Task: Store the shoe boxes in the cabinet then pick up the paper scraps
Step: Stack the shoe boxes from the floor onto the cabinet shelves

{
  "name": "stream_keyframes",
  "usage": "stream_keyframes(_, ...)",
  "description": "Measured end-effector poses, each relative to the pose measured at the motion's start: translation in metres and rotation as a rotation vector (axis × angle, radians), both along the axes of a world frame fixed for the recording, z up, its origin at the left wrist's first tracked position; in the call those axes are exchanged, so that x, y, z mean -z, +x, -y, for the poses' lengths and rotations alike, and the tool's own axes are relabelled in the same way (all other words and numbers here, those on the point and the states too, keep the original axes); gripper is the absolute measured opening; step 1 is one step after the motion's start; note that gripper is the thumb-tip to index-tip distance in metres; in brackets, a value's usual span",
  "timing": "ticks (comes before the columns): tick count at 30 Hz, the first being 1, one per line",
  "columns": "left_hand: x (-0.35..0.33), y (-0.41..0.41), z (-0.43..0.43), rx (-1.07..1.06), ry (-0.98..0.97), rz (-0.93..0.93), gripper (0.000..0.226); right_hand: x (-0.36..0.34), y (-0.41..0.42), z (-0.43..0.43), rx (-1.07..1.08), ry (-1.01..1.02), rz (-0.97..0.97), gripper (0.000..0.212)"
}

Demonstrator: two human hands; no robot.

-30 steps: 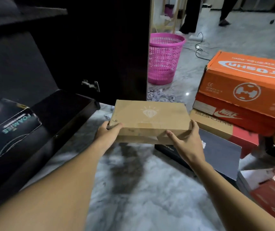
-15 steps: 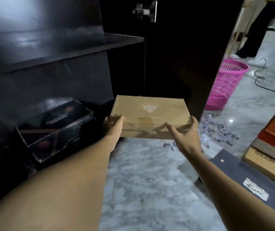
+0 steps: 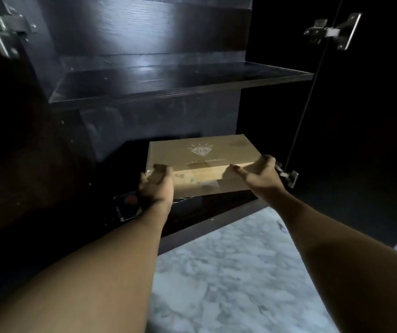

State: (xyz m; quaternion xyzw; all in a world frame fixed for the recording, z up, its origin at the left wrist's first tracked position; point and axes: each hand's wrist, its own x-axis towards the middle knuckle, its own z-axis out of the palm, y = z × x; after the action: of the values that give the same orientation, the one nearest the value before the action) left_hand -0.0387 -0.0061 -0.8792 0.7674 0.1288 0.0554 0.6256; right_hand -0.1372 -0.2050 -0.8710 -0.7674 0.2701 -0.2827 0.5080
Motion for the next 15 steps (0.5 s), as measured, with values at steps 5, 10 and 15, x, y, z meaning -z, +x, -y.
stream_keyframes(5, 0.012, 0.037, -0.026, -0.15, -0.089, 0.071, 0.057, 0.02, 0.06, -0.018, -0.137, 0.029, -0.018, 0.083)
stream_keyframes(10, 0.025, 0.058, -0.039, -0.149, -0.001, 0.083, 0.061, 0.043, 0.095, -0.027, -0.205, 0.055, -0.017, 0.079)
stream_keyframes(15, 0.045, 0.071, -0.043, -0.158, 0.124, 0.084, 0.067, 0.062, 0.12, -0.028, -0.238, 0.089, -0.039, 0.08)
